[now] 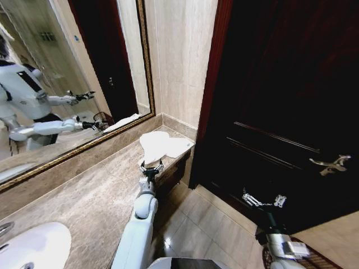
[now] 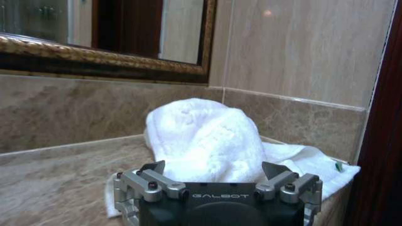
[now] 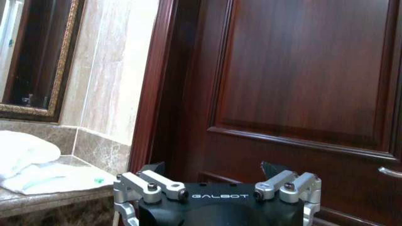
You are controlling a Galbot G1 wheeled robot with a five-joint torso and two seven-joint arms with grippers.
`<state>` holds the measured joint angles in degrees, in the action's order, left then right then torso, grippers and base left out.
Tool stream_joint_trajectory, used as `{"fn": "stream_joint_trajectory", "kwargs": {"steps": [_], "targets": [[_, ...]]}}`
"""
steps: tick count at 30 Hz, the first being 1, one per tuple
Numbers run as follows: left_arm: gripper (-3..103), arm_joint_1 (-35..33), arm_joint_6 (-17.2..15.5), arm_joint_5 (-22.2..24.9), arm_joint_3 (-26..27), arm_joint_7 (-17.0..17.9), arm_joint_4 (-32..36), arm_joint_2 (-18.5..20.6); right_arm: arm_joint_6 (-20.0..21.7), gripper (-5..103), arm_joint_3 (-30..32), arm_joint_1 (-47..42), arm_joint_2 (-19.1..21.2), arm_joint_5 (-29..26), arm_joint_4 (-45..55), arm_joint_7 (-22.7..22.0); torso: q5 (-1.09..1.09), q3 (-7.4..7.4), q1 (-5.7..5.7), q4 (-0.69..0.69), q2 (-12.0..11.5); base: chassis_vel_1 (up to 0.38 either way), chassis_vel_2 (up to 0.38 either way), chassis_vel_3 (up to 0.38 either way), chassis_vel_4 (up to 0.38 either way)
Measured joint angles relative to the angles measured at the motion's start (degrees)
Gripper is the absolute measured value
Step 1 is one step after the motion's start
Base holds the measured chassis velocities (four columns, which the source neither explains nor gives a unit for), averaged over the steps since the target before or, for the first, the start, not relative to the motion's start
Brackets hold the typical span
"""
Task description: Discard the used towel into the hamper.
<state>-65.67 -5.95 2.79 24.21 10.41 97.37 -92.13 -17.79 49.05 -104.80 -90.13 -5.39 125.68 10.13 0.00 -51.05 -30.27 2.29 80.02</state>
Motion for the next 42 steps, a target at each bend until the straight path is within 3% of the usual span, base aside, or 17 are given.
{"fn": "stream_joint_trajectory", "kwargs": {"steps": [7, 15, 20, 23, 25, 27, 29, 31, 32, 34, 35, 42], "targets": [[100, 6.63, -2.88, 3.91, -2.15, 1.65, -4.67, 0.25, -0.81, 100, 0.21, -0.23, -0.72, 0.36, -0.27, -0.03, 0.02, 0.00, 0.00, -0.01, 0.00, 0.000, 0.000, 0.000, 0.000], [100, 11.95, -6.70, 4.92, -3.04, 6.09, -9.58, 0.33, -1.53, 100, 0.71, -0.27, -1.31, 0.49, -0.97, -0.01, 0.00, 0.00, 0.00, -0.01, 0.00, 0.000, 0.000, 0.000, 0.000], [103, 13.93, -8.79, 5.91, -3.16, 6.82, -10.99, 0.59, -1.58, 100, 0.90, -0.15, -1.33, 0.40, -1.19, -0.04, 0.00, 0.00, 0.00, -0.01, 0.00, 0.000, 0.000, 0.000, 0.000], [90, 15.23, -8.70, 7.11, -3.12, 6.12, -12.33, 1.13, -1.64, 100, 0.92, 0.01, -1.46, 0.37, -1.47, -0.04, 0.00, 0.00, 0.00, -0.01, 0.00, 0.000, 0.000, 0.000, 0.000], [90, 15.40, -8.69, 7.22, -3.12, 6.06, -12.53, 1.25, -1.65, 100, 0.92, 0.04, -1.49, 0.37, -1.52, -0.04, 0.00, 0.00, 0.00, -0.01, 0.00, 0.000, 0.000, 0.000, 0.000], [74, 15.93, -8.87, 7.59, -3.14, 5.86, -13.07, 2.00, -1.72, 100, 0.91, 0.21, -1.59, 0.34, -1.75, -0.04, 0.00, 0.00, 0.00, -0.01, 0.00, 0.000, 0.000, 0.000, 0.000], [74, 16.00, -9.00, 7.76, -3.17, 5.80, -13.11, 2.28, -1.74, 100, 0.91, 0.28, -1.61, 0.32, -1.84, -0.04, 0.00, 0.00, 0.00, 0.00, 0.00, 0.000, 0.000, 0.000, 0.000], [62, 16.07, -9.23, 8.21, -3.26, 5.60, -13.11, 2.98, -1.79, 100, 0.91, 0.46, -1.67, 0.30, -2.06, -0.04, 0.00, 0.00, 0.00, 0.00, 0.00, 0.000, 0.000, 0.000, 0.000], [62, 16.07, -9.23, 8.21, -3.26, 5.60, -13.11, 2.98, -1.79, 100, 0.91, 0.46, -1.67, 0.30, -2.06, -0.04, 0.00, 0.00, 0.00, 0.00, 0.00, 0.000, 0.000, 0.000, 0.000], [51, 16.03, -9.32, 8.54, -3.32, 5.29, -12.93, 3.69, -1.81, 100, 0.87, 0.66, -1.77, 0.28, -2.24, -0.04, 0.00, 0.00, 0.00, -0.01, 0.00, 0.000, 0.000, 0.000, 0.000], [51, 16.03, -9.32, 8.54, -3.32, 5.29, -12.93, 3.69, -1.81, 100, 0.87, 0.66, -1.77, 0.28, -2.24, -0.04, 0.00, 0.00, 0.00, -0.01, 0.00, 0.000, 0.000, 0.000, 0.000], [24, 15.45, -9.00, 8.81, -3.20, 4.38, -12.52, 4.74, -1.83, 100, 0.75, 1.04, -1.89, 0.27, -2.50, -0.03, 0.00, 0.01, 0.00, 0.00, 0.01, 0.000, 0.000, 0.000, 0.000]]}}
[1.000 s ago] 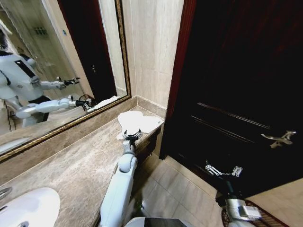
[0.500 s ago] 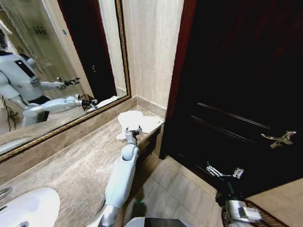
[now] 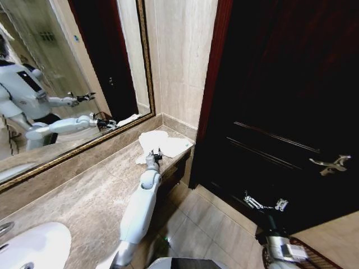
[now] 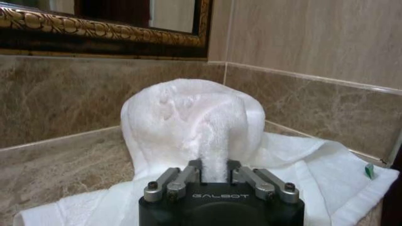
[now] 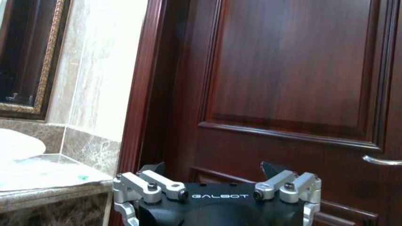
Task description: Discard the used towel into the hamper.
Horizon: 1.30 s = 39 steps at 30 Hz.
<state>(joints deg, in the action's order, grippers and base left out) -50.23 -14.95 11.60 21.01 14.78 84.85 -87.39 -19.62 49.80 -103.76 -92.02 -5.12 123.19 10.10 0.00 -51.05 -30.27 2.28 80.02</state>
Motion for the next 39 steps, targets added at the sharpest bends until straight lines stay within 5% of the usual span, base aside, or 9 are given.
{"fn": "stream_joint_trajectory", "kwargs": {"steps": [6, 12, 23, 39], "targets": [[2, -1.17, 1.69, 0.81, 0.27, -0.54, 1.29, 0.95, -0.20, 100, -0.03, 0.05, -0.06, -0.05, -0.07, 0.03, 0.00, 0.00, 0.00, 0.00, 0.00, 0.000, 0.000, 0.000, 0.000], [2, -3.42, 3.97, 2.28, 1.05, -2.70, 3.74, 1.67, -0.37, 100, -0.03, 0.01, -0.08, -0.27, -0.05, 0.04, 0.00, 0.00, 0.00, 0.00, 0.00, 0.000, 0.000, 0.000, 0.000], [2, -14.82, 5.88, 5.28, 3.31, -6.80, 21.26, 3.01, -0.48, 100, -0.33, 0.09, -0.11, -0.96, 1.13, 0.06, 0.00, 0.01, 0.00, 0.00, 0.00, 0.000, 0.000, 0.000, 0.000], [2, -38.59, 14.32, -1.95, 6.75, -13.98, 46.58, 0.29, -0.67, 100, -0.86, 1.29, 0.03, -4.09, 1.29, -0.20, -0.01, 0.01, 0.01, 0.00, 0.00, 0.000, 0.000, 0.000, 0.000]]}}
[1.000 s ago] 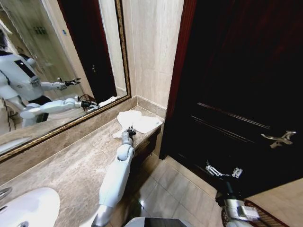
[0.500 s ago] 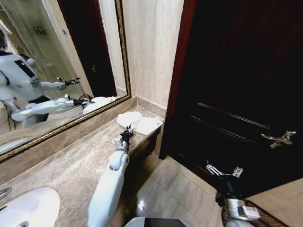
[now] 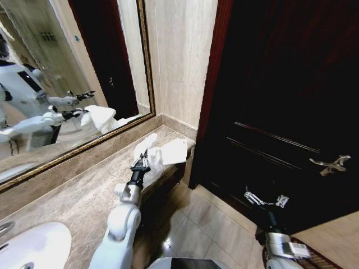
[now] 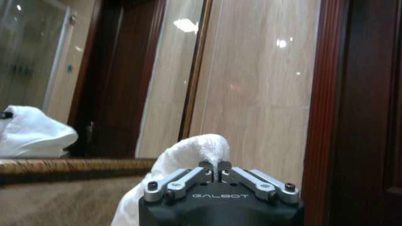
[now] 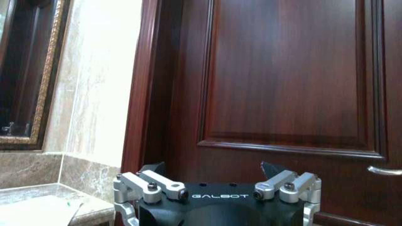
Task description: Discard the used towel into the hamper.
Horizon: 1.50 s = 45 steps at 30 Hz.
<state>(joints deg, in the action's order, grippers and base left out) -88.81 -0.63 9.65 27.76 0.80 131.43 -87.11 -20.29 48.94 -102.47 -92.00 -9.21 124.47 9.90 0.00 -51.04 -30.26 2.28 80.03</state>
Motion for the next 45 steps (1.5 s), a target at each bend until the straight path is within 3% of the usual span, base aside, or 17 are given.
{"fn": "stream_joint_trajectory", "kwargs": {"steps": [5, 15, 28, 45], "targets": [[2, -7.59, 0.29, -1.86, -0.06, 0.71, 6.96, -0.66, 1.97, 100, 0.47, 0.84, 0.54, -1.10, -0.23, -2.99, -0.01, 0.00, 0.00, 0.00, 0.00, 0.000, 0.000, 0.000, 0.000], [2, -14.32, 2.60, -5.40, -1.28, 1.91, 12.14, -3.87, 2.37, 100, 0.01, 1.50, 0.75, -3.66, 1.36, -3.70, 0.00, -0.01, 0.00, 0.00, 0.00, 0.000, 0.000, 0.000, 0.000], [2, -14.73, 3.39, -9.01, -2.34, 0.89, 12.20, -4.56, 2.36, 100, 0.95, 1.47, 1.27, -4.02, 1.82, -3.40, 0.00, -0.01, -0.01, 0.00, -0.01, 0.000, 0.000, 0.000, 0.000], [2, -14.17, 4.45, -8.15, -3.51, -0.52, 11.11, -4.15, 2.21, 100, 0.59, 1.38, 1.38, -3.81, 3.56, -3.45, 0.00, -0.01, -0.01, 0.00, -0.01, -0.065, -0.054, -0.059, -0.062]]}}
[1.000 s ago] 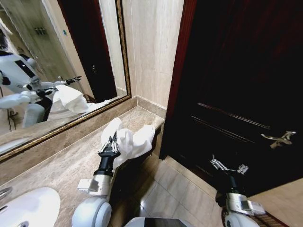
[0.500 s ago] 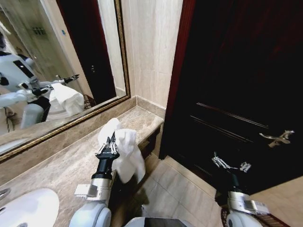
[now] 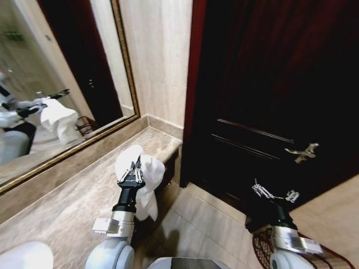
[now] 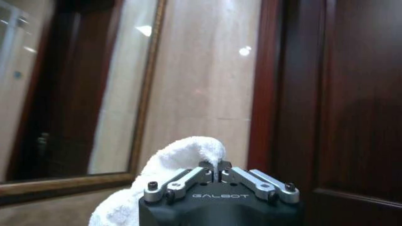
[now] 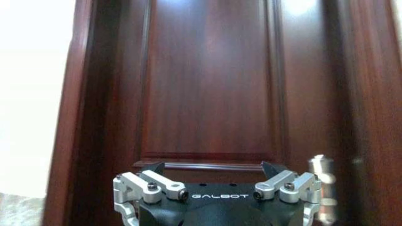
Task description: Discard the used towel into the hamper.
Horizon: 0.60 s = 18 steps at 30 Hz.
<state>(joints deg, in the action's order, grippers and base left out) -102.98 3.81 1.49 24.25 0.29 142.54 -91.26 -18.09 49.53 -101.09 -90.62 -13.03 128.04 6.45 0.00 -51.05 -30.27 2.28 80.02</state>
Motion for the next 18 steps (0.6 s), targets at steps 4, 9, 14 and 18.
{"fn": "stream_joint_trajectory", "kwargs": {"steps": [4, 9, 14, 18], "targets": [[2, 0.32, 0.12, 0.20, -0.14, -0.33, -0.34, 0.03, -0.28, 100, 0.00, 0.02, -0.02, -0.08, 0.35, 0.43, 0.00, 0.00, 0.00, 0.00, 0.00, -0.111, -0.125, -0.120, -0.107], [2, 0.74, 0.31, 0.43, -0.14, -0.42, -0.79, 0.08, -0.84, 100, 0.11, -0.33, -0.15, -0.37, 0.73, 1.01, 0.00, 0.00, 0.00, -0.01, 0.00, -0.130, -0.137, -0.123, -0.132], [2, 0.85, 0.40, 0.57, -0.14, -0.43, -1.06, 0.03, -0.99, 100, 0.12, -0.27, -0.14, -0.41, 0.80, 1.02, 0.00, 0.00, 0.00, 0.00, 0.00, -0.110, -0.120, -0.121, -0.116], [2, 0.96, 0.46, 0.61, -0.17, -0.44, -1.21, -0.11, -1.94, 100, 0.08, -0.23, -0.11, -0.55, 0.63, 1.23, 0.01, 0.00, 0.00, 0.00, 0.00, -0.132, -0.125, -0.129, -0.125]]}}
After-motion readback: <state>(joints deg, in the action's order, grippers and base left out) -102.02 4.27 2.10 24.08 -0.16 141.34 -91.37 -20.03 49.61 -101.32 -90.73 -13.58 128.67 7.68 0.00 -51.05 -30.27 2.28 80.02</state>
